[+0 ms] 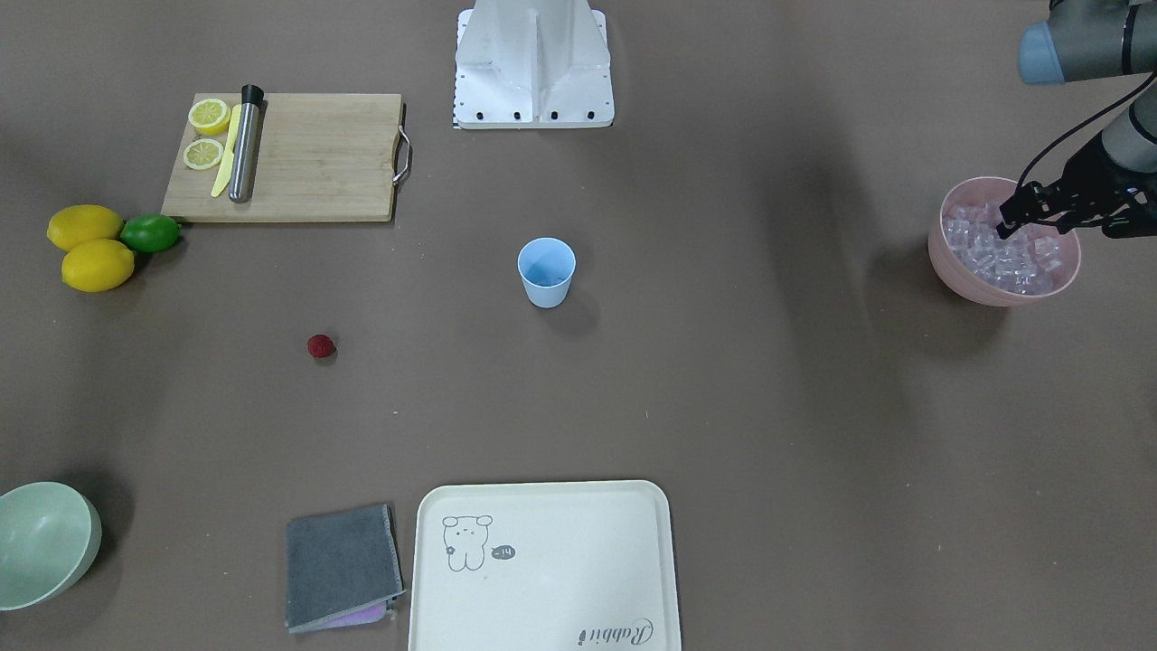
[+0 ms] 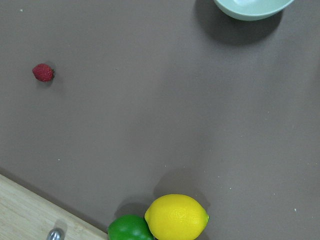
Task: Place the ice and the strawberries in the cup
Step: 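Lower the left gripper into the ice cubes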
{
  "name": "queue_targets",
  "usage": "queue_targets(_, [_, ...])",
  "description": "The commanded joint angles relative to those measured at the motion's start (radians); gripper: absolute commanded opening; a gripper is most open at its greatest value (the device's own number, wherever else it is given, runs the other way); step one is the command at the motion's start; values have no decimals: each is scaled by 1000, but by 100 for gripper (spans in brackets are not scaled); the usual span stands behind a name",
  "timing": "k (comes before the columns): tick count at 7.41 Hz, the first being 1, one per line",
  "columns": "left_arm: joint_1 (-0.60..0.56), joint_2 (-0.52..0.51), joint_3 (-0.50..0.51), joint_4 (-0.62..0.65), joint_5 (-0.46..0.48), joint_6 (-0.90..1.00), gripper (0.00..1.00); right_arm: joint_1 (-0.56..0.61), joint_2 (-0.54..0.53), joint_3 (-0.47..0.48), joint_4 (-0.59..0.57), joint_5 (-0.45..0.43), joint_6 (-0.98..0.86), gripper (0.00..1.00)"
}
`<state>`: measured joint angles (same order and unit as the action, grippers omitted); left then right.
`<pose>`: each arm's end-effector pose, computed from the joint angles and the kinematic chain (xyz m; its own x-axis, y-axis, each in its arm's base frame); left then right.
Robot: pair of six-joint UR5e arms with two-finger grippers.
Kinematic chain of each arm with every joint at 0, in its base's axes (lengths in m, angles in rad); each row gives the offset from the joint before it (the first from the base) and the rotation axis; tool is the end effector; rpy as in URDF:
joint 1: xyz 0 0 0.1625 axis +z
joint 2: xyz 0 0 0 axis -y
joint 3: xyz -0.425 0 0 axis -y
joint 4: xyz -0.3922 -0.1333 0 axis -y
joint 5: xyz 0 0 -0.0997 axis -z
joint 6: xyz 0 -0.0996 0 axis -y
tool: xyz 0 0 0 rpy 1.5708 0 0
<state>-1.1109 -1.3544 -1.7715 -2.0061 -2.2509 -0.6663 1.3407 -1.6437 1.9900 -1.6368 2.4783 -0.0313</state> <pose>0.1247 -0.4109 0.6138 0.7088 -0.0540 -0.7033 0.0417 0.9985 -0.0347 -0.0494 -0.4514 0.4846 0.5426 -0.3818 0.7482 0.2363 0.9242 0.3002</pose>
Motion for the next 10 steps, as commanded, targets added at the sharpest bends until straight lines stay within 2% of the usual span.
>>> queue_targets(1, [16,4,23,-37,1,-12,81,0,-1,1,0,-1,1,100])
queue_targets(2, [19,6,20,-40,1,-51,67,0,-1,1,0,-1,1,100])
queue_targets(4, [22,15,20,-59,1,-82,59,0,-1,1,0,1,1,100])
queue_targets(10, [42,47,20,-88,-1,-150,63,0,-1,0,0,-1,1,100])
